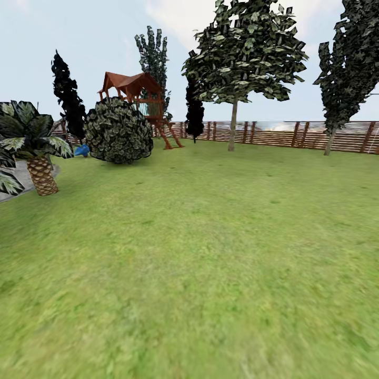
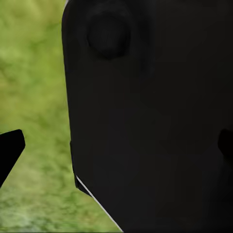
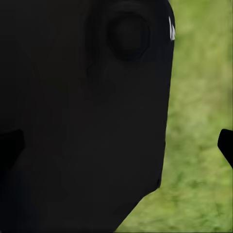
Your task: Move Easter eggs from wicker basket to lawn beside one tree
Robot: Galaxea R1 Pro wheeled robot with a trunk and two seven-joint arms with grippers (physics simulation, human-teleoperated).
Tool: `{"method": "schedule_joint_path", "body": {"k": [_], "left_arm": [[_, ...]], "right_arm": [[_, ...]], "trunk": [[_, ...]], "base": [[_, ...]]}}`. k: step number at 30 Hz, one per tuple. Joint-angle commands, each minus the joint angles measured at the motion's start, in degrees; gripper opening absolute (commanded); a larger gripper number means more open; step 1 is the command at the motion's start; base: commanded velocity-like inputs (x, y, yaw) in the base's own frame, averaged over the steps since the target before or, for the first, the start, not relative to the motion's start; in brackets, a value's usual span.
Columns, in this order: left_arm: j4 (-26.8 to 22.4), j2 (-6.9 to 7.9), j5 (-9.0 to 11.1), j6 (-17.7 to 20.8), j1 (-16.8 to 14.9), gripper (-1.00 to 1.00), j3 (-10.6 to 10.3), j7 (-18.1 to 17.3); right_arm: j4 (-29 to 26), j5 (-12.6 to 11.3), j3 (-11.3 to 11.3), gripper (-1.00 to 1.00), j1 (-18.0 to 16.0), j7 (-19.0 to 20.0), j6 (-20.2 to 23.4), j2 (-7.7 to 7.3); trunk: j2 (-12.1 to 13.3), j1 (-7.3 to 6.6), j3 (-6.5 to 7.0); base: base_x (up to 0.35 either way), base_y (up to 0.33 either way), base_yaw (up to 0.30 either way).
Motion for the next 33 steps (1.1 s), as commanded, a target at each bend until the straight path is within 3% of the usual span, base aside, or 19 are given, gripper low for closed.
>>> {"method": "schedule_joint_path", "body": {"k": [1, 6, 23, 33], "left_arm": [[-0.33, 0.33, 0.13, -0.27, 0.33, 1.0, 0.1, -0.02], [-1.93, 1.81, 0.09, -0.99, 1.21, 1.0, 0.09, 0.09], [-4.51, 2.01, 0.0, -1.32, 1.24, 1.0, 0.09, 0.17], [-5.35, 2.11, -0.05, -1.35, 1.25, 1.0, 0.09, 0.18]], "right_arm": [[-0.08, 0.16, 0.01, 1.0, -0.06, 0.02, -0.17, 0.0], [-0.09, 0.35, 0.17, 1.0, -0.18, 0.16, -0.4, 0.0], [-0.09, 0.35, 0.17, 1.0, -0.18, 0.0, -3.18, 0.0], [-0.06, 0.19, 0.13, 1.0, -0.18, 0.05, -3.69, 0.0]], "trunk": [[-0.01, 0.0, -0.03], [-0.01, 0.0, -0.03], [-0.01, 0.0, -0.03], [-0.01, 0.0, -0.03]], "base": [[0.0, 0.0, 0.0], [0.0, 0.0, 0.0], [0.0, 0.0, -0.004], [0.0, 0.0, -0.263]]}}
